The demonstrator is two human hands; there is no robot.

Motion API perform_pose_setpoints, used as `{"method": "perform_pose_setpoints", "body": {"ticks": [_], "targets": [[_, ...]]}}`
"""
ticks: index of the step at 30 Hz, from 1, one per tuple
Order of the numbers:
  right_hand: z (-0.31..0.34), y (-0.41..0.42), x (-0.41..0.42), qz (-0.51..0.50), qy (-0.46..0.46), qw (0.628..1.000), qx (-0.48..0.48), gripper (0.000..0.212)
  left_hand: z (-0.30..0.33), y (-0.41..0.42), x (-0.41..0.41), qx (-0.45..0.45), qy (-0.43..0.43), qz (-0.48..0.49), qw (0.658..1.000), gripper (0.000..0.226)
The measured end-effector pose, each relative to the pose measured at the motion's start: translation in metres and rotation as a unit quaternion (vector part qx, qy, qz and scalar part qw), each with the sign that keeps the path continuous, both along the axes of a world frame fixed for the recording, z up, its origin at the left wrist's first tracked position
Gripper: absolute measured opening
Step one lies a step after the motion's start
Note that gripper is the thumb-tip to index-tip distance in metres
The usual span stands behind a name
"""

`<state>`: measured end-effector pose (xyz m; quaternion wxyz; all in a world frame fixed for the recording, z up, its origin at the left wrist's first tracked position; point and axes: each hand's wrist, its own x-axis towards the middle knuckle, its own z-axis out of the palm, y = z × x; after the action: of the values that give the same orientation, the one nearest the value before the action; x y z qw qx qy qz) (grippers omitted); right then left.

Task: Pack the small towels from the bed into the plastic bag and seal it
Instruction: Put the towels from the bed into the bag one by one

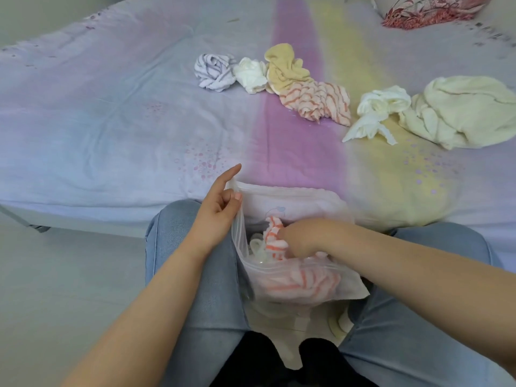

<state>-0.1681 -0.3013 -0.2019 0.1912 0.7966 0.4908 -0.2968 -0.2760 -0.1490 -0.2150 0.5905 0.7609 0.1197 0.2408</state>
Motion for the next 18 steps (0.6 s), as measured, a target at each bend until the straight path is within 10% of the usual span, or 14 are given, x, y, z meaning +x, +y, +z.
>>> {"method": "perform_pose_setpoints", "body": {"ticks": [4,9,12,18], "targets": [[0.025,0.007,0.015,-0.038,0.034,0.991,0.124,0.044,0.002,0.001,-0.004,-0.001,0.002,0.003,1.0,0.053],[0.06,0.001,0.064,-0.19,-0.034,0.864,0.465,0.028,0.006,-0.004,0.006,-0.03,0.02,0.015,0.999,0.05],[0.064,-0.007,0.117,-0.291,-0.107,0.811,0.496,0.029,0.009,-0.016,0.023,-0.047,0.033,0.005,0.998,0.046],[0.019,-0.024,0.203,-0.542,0.068,0.708,0.448,0.057,0.015,-0.043,0.055,-0.055,0.046,-0.056,0.996,0.045]]}}
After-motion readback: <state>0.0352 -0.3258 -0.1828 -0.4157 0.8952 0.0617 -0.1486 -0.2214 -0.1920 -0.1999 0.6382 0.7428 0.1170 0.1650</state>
